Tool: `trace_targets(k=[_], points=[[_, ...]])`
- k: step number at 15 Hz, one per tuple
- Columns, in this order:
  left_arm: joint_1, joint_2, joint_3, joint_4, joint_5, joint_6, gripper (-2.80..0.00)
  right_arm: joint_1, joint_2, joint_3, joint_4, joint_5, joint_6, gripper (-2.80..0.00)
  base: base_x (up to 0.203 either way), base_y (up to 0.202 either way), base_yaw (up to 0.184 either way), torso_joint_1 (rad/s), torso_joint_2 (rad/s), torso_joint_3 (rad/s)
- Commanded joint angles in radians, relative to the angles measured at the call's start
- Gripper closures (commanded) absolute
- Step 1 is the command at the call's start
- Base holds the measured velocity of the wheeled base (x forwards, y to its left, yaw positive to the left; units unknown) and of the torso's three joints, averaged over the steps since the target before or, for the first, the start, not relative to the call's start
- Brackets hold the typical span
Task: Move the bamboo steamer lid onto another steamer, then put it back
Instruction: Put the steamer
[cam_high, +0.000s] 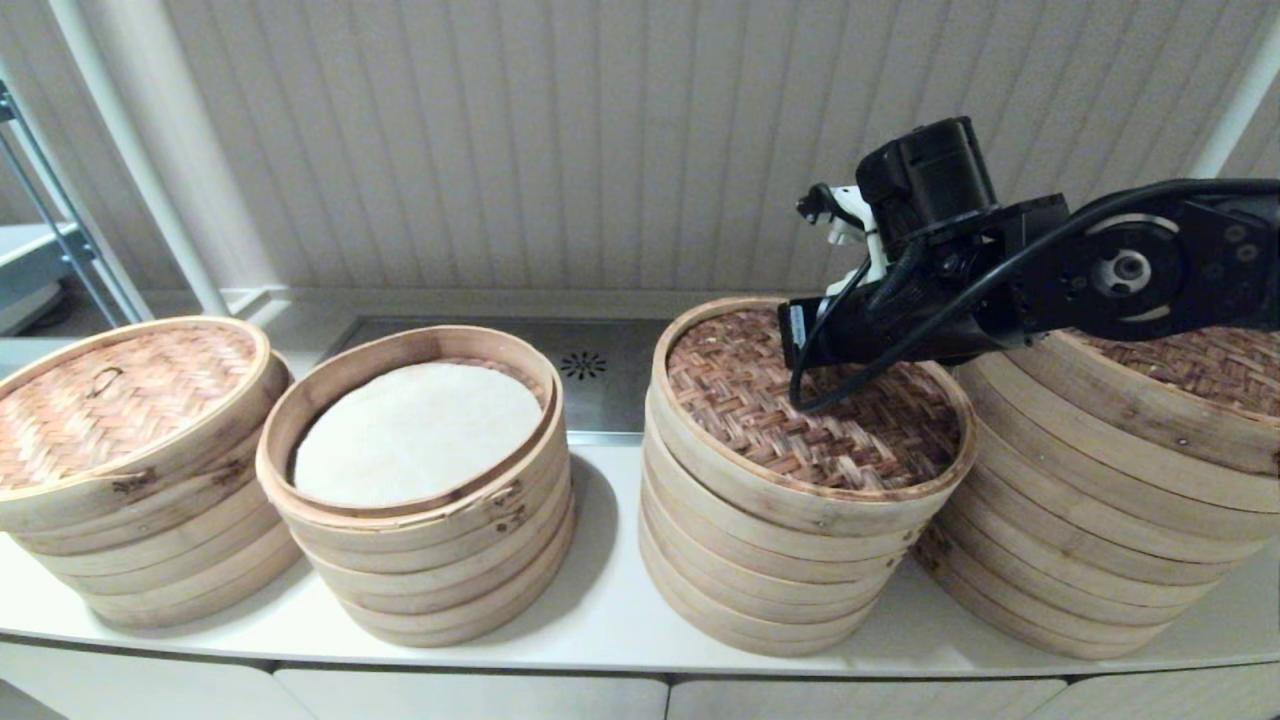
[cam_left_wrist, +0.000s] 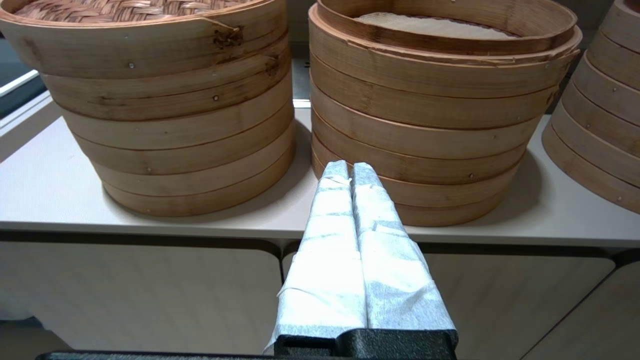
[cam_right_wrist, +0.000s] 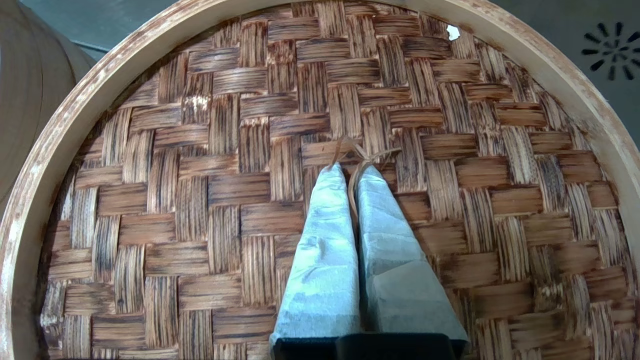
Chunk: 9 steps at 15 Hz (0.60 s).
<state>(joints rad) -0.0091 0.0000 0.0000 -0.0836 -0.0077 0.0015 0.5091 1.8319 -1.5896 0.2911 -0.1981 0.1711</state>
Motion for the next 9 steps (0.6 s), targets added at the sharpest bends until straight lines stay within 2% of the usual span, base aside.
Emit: trace_targets(k=[1,9], points=[[0.000,0.002,0.032,-0.001,0.000,0.000,0.00,0.005,-0.006,0.013,-0.003,0.000,0.001,0.00,0.000,0.000,0.000,0.000,0.00,0.000],[0.000,0.002,0.032,-0.002,0.000,0.000,0.00,0.015,0.039,-0.007,-0.024,-0.007,-0.001,0.00,0.000,0.000,0.000,0.000,0.00,0.000]])
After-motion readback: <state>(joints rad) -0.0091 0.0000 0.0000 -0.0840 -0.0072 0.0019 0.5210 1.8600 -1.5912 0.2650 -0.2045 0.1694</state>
